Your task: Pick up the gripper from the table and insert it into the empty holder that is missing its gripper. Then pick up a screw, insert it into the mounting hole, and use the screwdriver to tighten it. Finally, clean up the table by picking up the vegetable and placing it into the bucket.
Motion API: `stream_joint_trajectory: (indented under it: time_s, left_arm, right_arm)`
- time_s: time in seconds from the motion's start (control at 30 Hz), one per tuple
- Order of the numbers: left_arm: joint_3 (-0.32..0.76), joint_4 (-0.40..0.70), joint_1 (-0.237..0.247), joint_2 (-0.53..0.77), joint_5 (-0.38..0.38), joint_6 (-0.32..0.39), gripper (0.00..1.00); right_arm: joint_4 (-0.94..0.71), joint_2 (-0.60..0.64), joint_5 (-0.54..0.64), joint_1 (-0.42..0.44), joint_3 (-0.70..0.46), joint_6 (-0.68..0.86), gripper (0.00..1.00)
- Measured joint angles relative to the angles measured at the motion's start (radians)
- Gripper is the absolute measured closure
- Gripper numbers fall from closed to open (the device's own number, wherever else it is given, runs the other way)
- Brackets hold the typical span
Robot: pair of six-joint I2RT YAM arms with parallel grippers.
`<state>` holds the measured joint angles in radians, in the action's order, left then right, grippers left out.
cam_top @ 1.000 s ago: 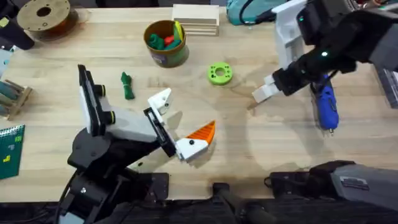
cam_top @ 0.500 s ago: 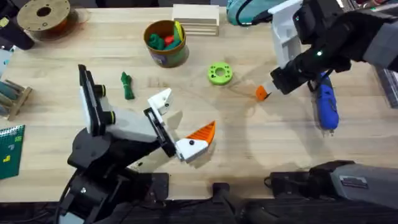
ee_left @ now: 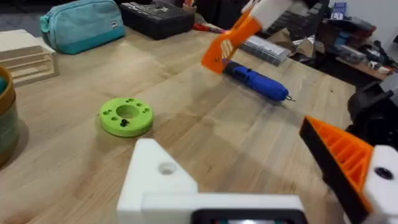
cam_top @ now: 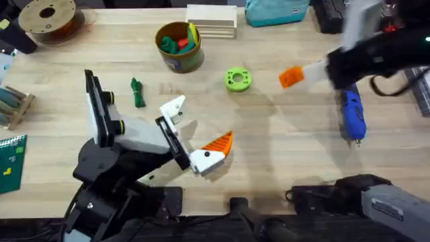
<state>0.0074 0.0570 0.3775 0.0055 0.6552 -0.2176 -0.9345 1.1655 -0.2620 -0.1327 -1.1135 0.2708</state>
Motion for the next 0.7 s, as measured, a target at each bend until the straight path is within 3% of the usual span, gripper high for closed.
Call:
stream_joint_trajectory:
  time_s: [0.13, 0.23, 0.4, 0.7]
  left_arm:
    - [0.0, 0.0, 0.0, 0.0, 0.0, 0.0, 0.014]
    - [0.0, 0.0, 0.0, 0.0, 0.0, 0.0, 0.014]
    - [0.0, 0.0, 0.0, 0.0, 0.0, 0.0, 0.014]
    - [0.0, 0.0, 0.0, 0.0, 0.0, 0.0, 0.014]
  right_arm:
    - [0.225, -0.062, -0.296, 0.109, 0.124, -0.087, 0.982]
    - [0.492, -0.024, -0.517, 0.109, 0.275, -0.248, 0.983]
    - [0.734, 0.087, -0.723, 0.005, 0.429, -0.562, 0.983]
    - [1.067, 0.237, -0.891, -0.193, 0.443, -0.939, 0.983]
